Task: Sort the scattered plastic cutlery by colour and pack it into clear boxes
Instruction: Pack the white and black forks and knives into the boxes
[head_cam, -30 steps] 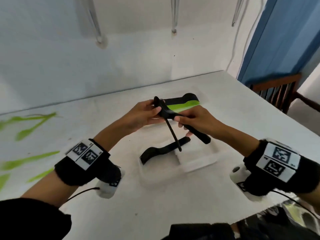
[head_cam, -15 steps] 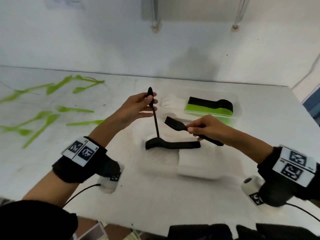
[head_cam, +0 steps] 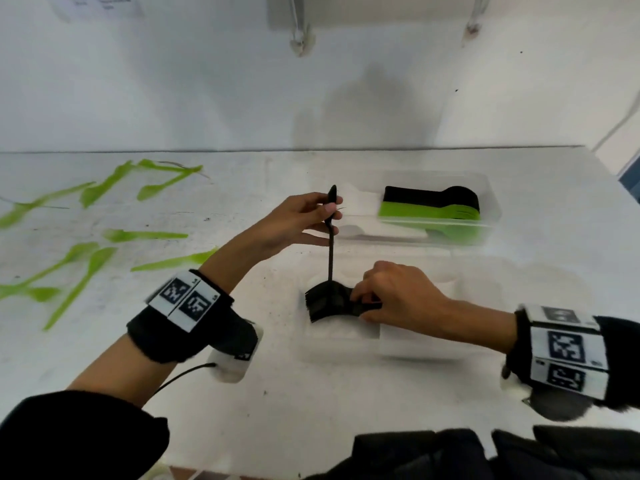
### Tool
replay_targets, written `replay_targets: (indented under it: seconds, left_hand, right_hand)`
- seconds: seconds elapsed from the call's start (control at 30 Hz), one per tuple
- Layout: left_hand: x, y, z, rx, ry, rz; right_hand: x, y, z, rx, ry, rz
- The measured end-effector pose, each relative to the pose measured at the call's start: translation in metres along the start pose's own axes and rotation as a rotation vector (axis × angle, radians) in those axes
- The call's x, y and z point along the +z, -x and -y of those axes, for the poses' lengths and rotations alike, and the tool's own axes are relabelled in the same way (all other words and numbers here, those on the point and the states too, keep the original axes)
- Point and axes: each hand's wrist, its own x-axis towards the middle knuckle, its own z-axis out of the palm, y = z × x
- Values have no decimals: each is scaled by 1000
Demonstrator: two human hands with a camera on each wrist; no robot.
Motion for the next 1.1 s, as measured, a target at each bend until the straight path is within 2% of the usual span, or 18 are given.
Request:
replay_targets:
  seconds: [0.2,0.43,0.6,0.73,0.87,1.0,1.1]
  left_hand:
    - [-2,-9,9,-17,-12,73]
    - [-2,-15,13,-47,-24,146]
    - [-1,-16,9,-50,-16,150]
    - [-1,-19,-1,-23,-37,156]
    - [5,-30,-20,42,-144,207]
    - [14,-50,-41,74,-214,250]
    - [24,-68,-57,34,-230,300]
  right_hand:
    - [6,-5,4,21,12,-48]
    - [6,-6,2,63,29,-13]
    - [-6,-2,-6,130,-115,-16]
    - [-33,7,-29,204,-382,-175]
    - [-55,8,-60,252,-481,-304]
    - [-63,-3,-109,290,-459,-444]
    - [-62,-10,-144,332,-388,-546]
